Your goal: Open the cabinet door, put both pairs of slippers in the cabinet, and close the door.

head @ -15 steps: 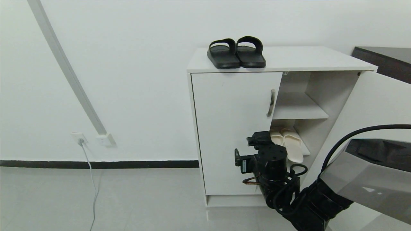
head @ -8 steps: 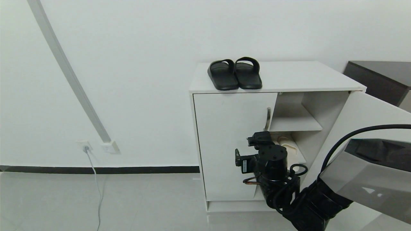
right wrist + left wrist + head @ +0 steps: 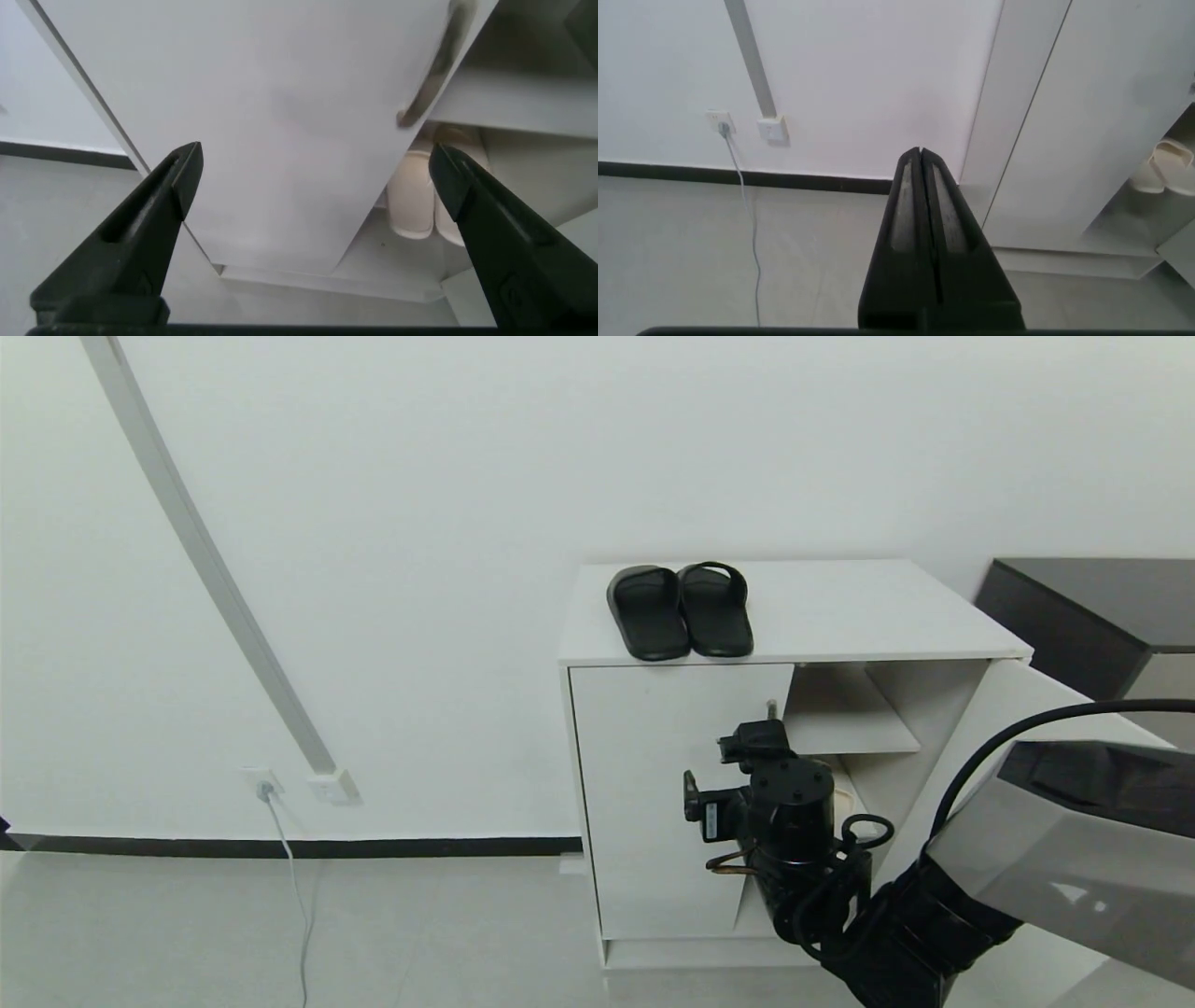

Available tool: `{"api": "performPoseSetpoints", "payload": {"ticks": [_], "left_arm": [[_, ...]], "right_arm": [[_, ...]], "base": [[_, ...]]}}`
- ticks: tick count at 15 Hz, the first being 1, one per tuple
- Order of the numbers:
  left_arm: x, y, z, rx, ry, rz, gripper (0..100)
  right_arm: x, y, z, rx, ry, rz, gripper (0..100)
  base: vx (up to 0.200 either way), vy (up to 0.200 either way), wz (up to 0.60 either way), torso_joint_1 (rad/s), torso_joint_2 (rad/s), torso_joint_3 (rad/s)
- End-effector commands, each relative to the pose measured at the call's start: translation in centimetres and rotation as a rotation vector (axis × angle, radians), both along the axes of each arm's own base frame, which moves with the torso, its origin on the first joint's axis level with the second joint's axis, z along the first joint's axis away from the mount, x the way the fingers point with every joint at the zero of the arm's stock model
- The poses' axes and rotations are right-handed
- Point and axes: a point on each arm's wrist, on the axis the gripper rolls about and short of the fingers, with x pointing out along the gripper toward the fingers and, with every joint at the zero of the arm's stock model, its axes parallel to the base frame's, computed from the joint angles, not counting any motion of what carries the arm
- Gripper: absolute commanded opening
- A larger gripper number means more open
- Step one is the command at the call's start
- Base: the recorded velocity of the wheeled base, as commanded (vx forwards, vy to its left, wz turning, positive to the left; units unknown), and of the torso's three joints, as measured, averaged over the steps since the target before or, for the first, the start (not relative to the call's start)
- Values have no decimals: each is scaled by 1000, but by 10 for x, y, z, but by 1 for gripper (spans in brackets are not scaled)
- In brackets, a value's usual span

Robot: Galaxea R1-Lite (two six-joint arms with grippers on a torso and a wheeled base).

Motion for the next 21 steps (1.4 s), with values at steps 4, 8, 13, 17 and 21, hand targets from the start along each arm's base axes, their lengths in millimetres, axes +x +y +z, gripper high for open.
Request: {"api": "performPoseSetpoints", "payload": {"ticks": [4,8,13,17,21], "left_arm": [[0,0,0,0,0,1,0],[0,0,0,1,2,1,0],[0,0,0,1,2,1,0],[0,0,0,2,3,0,0],[0,0,0,25,5,-4,0]], "right_arm": [[0,0,-1,-2,2,0,100],[0,1,-4,-8,8,0,100],[0,0,-9,-5,-4,-2,100],[1,1,8,20,-73,12,100],[4,4,45,43,-89,17,100]], "base": [[0,0,0,241,-566,-326],[0,0,0,271,-605,-334],[0,0,0,104,-222,-125],[0,0,0,0,0,0],[0,0,0,0,0,0]]}}
